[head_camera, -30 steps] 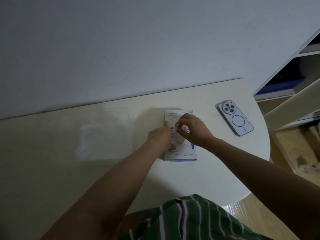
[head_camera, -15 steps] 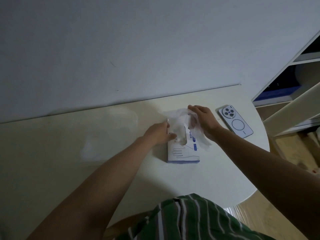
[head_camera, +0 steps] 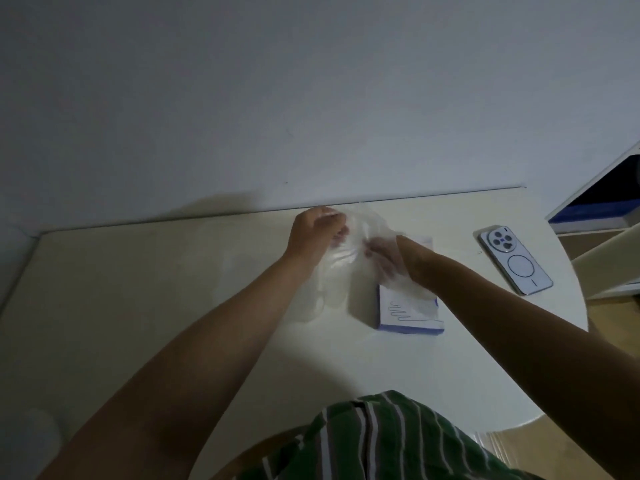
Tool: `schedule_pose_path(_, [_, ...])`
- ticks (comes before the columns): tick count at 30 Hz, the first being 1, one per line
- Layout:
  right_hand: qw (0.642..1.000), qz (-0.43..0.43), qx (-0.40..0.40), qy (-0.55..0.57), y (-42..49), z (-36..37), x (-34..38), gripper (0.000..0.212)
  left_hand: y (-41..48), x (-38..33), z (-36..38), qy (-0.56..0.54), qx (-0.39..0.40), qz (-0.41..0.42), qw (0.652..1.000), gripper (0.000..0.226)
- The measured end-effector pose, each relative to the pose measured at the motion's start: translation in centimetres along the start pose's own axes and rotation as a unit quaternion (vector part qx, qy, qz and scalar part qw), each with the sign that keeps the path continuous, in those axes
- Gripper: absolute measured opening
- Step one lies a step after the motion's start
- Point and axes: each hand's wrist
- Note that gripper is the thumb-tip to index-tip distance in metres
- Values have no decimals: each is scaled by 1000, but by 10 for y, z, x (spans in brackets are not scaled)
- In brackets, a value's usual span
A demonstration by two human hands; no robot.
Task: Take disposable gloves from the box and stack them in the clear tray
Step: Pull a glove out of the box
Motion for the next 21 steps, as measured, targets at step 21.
schedule_pose_path(21, [924,-158,-11,-349,50,131,54,21,4,27,-173,112,-29,-165,980,73])
Point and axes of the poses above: each hand's wrist, its own y-axis towards the middle knuckle, its own z-axis out of the palm, x = y × z, and after that the axes turned 6 degrees about -x, right-handed
